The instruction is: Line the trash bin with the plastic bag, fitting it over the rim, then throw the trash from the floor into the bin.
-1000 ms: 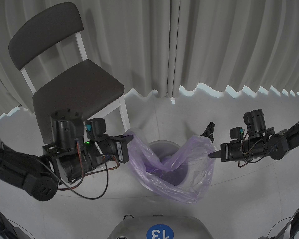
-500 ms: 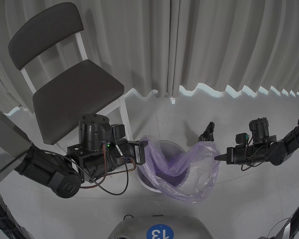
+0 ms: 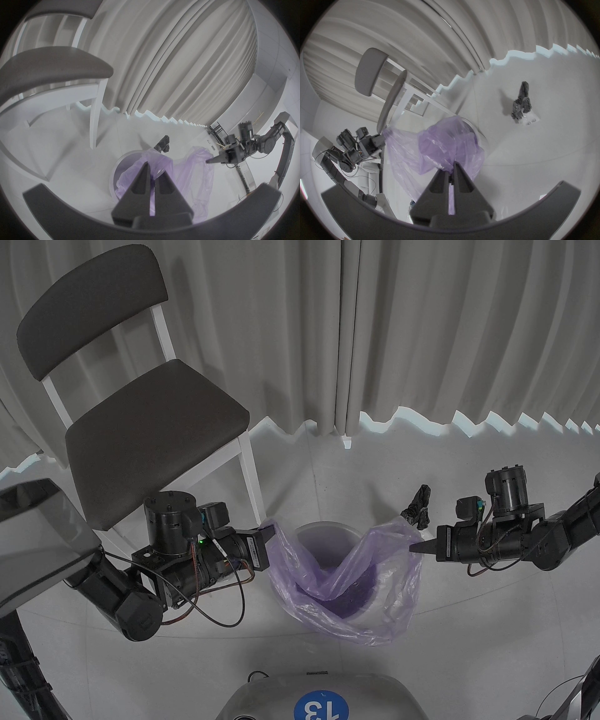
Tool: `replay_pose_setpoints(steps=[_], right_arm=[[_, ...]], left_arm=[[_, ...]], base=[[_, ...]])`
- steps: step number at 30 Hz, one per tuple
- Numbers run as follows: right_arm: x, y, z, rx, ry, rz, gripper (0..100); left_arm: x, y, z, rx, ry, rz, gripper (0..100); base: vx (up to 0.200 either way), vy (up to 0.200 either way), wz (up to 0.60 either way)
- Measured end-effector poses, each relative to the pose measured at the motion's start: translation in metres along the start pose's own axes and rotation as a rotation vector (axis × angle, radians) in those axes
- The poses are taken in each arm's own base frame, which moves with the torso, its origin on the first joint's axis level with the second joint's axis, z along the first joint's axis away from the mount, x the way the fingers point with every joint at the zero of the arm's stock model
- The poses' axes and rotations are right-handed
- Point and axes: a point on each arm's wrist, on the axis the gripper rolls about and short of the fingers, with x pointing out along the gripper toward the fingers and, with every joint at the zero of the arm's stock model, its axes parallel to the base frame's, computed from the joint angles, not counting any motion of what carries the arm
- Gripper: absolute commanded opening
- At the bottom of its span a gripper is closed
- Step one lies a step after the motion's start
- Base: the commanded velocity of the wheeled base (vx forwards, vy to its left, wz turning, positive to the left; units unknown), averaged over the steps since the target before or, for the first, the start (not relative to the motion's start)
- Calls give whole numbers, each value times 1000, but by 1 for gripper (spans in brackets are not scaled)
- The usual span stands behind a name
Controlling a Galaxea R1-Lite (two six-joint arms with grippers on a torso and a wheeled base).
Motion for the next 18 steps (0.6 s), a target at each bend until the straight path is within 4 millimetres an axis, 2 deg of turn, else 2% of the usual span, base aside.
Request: replay_pose_setpoints(steps=[5,11,18], right_arm=[[11,10,9,-25,4,21,0],[21,17,20,-48,35,-31,0],[38,15,25,-262,17,-217,0]], left_arm=[[-4,6,-5,-8,19,18,0],[-10,8,0,-10,0,28,0],[-18,7,12,-5,-40,31,0]], base=[[0,0,0],[0,0,0],[0,0,0]])
